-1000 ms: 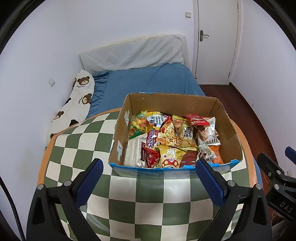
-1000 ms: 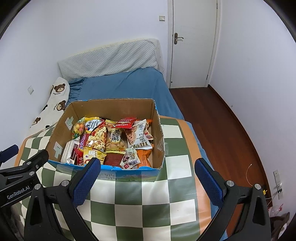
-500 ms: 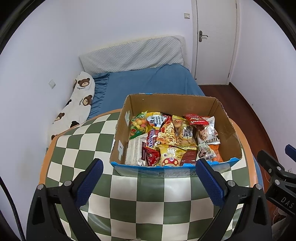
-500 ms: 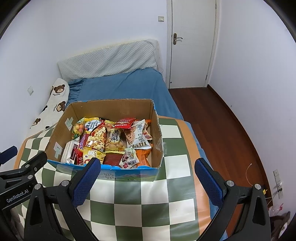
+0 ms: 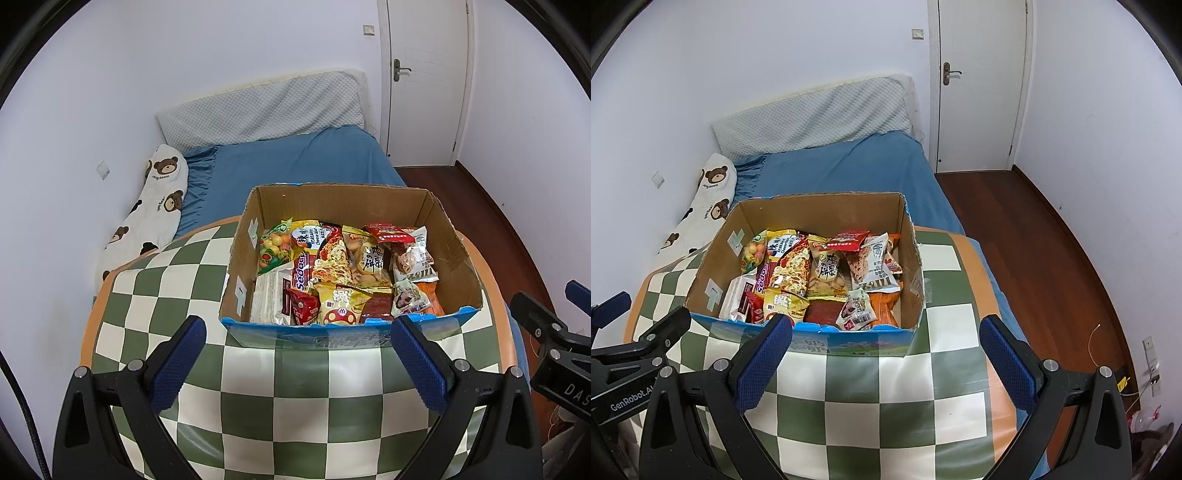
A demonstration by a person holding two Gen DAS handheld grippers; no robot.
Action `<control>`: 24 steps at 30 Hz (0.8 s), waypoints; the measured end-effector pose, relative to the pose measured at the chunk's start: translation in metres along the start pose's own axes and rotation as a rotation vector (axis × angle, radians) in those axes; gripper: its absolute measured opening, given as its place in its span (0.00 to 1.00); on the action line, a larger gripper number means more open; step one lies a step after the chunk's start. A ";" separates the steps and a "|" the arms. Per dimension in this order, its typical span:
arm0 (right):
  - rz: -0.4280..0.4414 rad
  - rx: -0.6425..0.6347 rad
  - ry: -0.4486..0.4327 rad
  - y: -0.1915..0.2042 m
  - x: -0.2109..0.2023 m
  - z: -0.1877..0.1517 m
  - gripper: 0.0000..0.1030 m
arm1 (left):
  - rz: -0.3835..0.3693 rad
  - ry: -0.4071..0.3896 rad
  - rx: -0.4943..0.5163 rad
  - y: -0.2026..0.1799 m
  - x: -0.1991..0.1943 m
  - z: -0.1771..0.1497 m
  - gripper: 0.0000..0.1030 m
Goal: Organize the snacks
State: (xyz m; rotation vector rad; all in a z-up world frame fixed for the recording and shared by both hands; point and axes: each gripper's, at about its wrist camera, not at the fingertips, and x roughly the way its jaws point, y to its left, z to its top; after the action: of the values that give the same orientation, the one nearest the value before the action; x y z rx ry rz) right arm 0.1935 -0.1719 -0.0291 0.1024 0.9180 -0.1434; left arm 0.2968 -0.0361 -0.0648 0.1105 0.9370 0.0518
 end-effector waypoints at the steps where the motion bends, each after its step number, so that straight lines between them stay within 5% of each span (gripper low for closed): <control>1: 0.000 -0.002 0.001 0.000 0.000 0.000 1.00 | 0.000 -0.002 0.002 0.000 0.000 0.000 0.99; 24: -0.008 -0.002 -0.010 -0.001 -0.004 0.000 1.00 | -0.004 -0.019 0.011 -0.001 -0.008 0.002 0.99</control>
State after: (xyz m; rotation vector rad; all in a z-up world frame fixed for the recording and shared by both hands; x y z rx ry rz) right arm 0.1909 -0.1727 -0.0266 0.0959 0.9085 -0.1498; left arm 0.2939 -0.0380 -0.0574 0.1194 0.9183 0.0412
